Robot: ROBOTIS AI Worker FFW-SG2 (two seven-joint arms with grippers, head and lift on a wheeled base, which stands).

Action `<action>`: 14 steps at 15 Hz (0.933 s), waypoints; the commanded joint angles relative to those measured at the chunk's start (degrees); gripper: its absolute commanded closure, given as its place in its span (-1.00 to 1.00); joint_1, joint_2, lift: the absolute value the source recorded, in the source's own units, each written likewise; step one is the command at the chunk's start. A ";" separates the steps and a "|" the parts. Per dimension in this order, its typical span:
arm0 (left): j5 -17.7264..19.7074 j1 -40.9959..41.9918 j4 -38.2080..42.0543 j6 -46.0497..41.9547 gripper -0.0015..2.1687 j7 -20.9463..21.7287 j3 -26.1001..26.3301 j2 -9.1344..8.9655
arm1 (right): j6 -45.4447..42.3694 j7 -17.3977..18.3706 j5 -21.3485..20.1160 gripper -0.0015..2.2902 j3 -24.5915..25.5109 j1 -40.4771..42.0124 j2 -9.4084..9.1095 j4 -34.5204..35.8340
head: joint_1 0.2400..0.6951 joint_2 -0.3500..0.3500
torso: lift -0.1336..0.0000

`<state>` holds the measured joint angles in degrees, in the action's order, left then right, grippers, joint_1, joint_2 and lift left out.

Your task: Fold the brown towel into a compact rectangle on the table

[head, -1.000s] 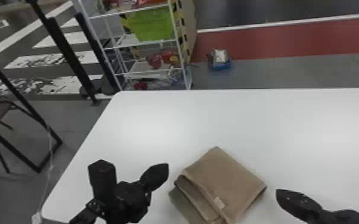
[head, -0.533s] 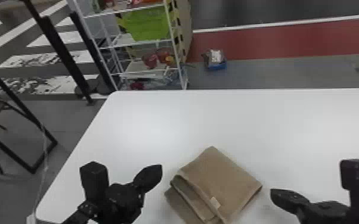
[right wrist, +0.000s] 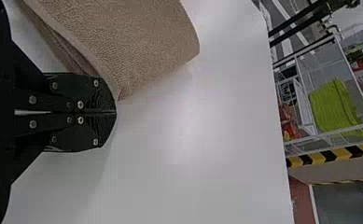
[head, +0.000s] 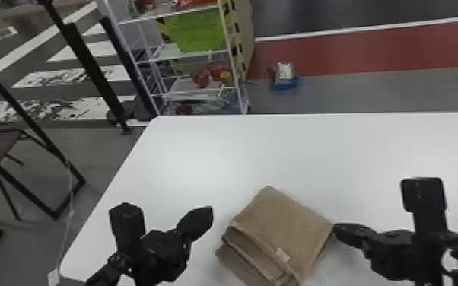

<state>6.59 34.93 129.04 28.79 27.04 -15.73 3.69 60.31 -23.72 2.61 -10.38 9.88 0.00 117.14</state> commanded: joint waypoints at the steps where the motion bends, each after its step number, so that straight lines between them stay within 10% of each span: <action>1: 0.27 -0.39 -0.19 0.18 0.65 0.03 -0.26 0.00 | -1.11 0.69 0.64 0.55 -1.30 -2.14 -0.05 -1.57 | 1.00 0.91 | -0.84; 9: 1.06 -1.10 -0.28 0.88 0.65 0.56 -1.14 0.00 | -4.45 2.89 4.15 0.55 -3.24 -12.60 -0.05 -12.73 | 1.00 0.94 | -0.84; 14: 1.85 -1.10 0.16 2.81 0.65 1.26 -3.51 -0.35 | -0.76 -0.19 3.89 0.55 -0.69 -2.93 -0.05 0.63 | 1.00 1.00 | -0.84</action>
<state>8.34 33.83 129.17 31.21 28.32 -18.99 3.38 57.78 -23.55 6.62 -12.11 3.75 0.00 113.11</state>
